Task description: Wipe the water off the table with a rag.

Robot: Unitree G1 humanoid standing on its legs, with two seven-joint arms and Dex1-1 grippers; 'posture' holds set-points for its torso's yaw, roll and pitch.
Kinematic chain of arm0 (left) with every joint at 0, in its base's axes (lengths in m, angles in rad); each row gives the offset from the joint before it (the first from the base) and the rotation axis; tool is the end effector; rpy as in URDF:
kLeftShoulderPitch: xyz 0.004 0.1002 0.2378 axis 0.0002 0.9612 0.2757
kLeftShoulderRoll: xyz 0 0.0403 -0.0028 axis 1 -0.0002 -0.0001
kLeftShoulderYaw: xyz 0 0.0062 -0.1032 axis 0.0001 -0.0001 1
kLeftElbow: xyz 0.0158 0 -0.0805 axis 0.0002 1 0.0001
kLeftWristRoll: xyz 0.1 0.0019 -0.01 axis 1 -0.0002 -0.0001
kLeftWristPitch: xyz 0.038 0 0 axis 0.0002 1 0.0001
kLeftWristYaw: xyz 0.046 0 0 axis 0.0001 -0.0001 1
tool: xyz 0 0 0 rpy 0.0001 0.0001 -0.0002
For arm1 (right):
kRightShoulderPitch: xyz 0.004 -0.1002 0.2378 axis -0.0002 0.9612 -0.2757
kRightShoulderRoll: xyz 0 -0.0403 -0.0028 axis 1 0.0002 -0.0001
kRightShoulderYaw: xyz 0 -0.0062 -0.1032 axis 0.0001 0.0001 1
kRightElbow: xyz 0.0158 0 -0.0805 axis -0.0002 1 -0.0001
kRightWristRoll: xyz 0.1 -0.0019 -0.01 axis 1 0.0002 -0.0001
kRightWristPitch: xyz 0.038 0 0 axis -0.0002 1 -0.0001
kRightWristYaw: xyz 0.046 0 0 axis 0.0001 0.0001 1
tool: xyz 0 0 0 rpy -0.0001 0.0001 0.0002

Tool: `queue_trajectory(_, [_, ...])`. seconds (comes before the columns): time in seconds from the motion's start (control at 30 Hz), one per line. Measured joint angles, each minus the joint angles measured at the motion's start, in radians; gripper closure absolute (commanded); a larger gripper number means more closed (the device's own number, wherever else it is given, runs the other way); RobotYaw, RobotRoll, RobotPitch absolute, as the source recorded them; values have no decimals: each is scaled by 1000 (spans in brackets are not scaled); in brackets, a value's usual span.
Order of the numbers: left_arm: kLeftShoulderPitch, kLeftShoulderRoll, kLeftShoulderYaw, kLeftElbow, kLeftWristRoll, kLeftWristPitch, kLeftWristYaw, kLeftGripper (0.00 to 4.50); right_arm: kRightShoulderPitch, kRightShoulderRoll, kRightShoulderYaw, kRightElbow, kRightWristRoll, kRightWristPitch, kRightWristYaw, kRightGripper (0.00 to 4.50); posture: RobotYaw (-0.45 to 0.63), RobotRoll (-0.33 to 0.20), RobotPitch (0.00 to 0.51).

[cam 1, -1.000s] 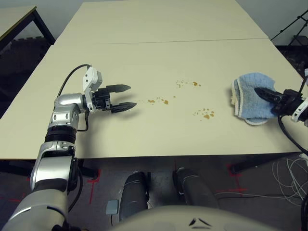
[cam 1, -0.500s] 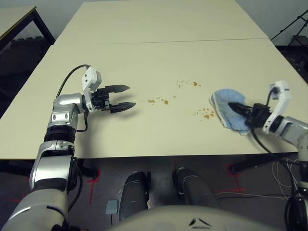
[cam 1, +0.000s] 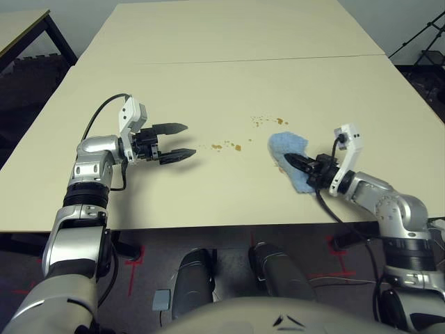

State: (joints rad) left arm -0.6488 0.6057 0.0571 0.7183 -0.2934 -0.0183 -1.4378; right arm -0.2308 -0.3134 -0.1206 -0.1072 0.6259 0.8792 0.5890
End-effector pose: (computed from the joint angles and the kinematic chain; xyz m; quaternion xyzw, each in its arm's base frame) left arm 0.3054 0.2901 0.1335 0.0874 0.0556 -0.5543 0.8258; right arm 0.2361 -0.1995 0.0904 0.2009 0.2021 0.3573 0.8895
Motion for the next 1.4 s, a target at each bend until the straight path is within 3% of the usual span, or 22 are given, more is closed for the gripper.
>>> queue_trajectory(0.3, [0, 0, 0, -1, 0, 0, 0, 0, 12, -10, 22, -32, 1, 15, 1, 4480, -337, 0, 133])
queue_trajectory(0.67, [-8, -2, -1, 7, 1, -3, 0, 0, 86, -277, -120, 27, 13, 6, 57, 4480, -365, 0, 130])
queue_trajectory(0.93, [-31, -12, -10, 39, 5, -12, -2, 0, 100, -381, -232, 98, 9, 4, 58, 4480, -375, 0, 132])
queue_trajectory(1.13, [-37, -13, -18, 46, 7, -18, -9, 0, 47, -333, -328, 103, 76, 8, 44, 4480, -372, 0, 131])
queue_trajectory(1.27, [-41, -13, -20, 47, 8, -23, -12, 0, -90, -214, -361, 117, 87, -94, -28, 4480, -366, 0, 128])
queue_trajectory(1.4, [-41, -14, -20, 46, 7, -23, -13, 0, -175, -167, -350, 165, 54, -200, -65, 4480, -352, 0, 126])
